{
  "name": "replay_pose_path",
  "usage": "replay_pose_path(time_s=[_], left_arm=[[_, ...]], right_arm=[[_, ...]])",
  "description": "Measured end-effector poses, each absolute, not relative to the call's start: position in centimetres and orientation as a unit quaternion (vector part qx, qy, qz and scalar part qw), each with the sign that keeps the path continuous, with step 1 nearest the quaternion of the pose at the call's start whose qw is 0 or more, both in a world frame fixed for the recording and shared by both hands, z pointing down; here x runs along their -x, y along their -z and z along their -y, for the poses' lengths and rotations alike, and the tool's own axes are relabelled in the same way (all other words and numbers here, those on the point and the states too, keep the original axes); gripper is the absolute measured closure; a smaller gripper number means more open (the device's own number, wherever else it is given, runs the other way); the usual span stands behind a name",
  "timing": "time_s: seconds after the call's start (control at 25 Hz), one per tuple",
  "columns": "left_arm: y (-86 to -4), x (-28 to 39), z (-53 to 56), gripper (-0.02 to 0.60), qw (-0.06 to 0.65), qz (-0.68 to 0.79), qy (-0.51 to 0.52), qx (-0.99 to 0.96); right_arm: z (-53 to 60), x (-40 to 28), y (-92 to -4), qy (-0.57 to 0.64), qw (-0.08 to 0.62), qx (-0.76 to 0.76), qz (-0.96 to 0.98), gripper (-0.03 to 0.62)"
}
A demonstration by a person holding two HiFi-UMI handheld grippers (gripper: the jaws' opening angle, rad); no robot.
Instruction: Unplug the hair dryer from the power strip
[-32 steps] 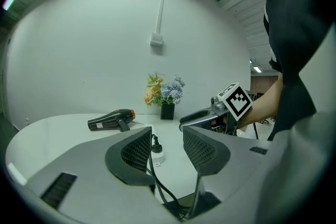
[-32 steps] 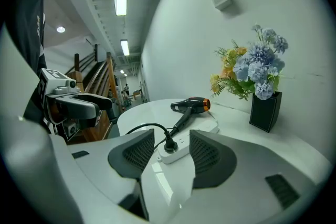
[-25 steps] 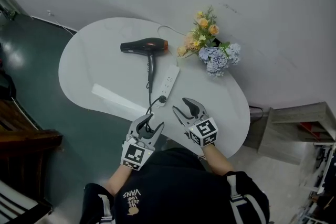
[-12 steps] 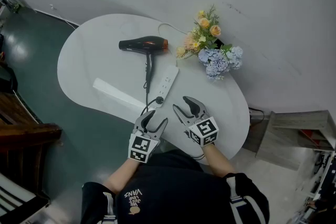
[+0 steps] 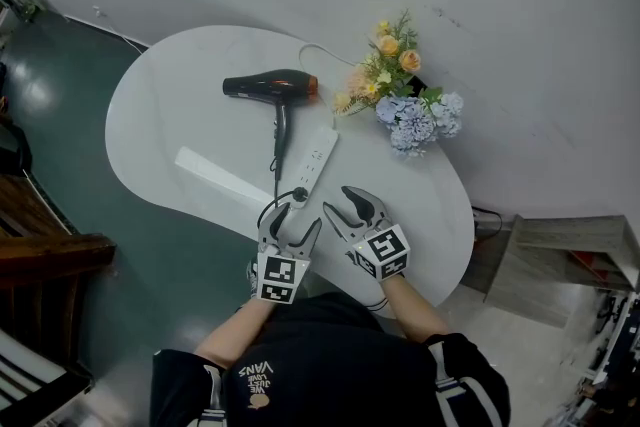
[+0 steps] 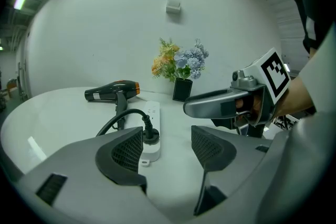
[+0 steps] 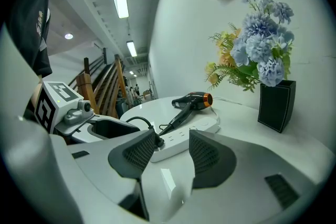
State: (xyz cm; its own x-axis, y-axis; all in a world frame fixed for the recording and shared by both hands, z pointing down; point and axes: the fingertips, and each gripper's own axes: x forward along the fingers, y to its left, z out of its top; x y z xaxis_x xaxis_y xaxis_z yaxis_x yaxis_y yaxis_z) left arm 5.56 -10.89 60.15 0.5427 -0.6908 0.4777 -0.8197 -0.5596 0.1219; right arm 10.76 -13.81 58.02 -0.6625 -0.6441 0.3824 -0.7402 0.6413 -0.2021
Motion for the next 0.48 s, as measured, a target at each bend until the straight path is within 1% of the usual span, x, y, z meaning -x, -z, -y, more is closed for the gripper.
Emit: replay_pose_path(time_s=[0.48], left_arm=[[-61.3,-5.4,13.7,0.295,0.168,0.452,-0.191,-0.855]], right_arm=[[16.3,-9.5,-60.3,-0.191,0.143,-0.373,0.897,0.404]])
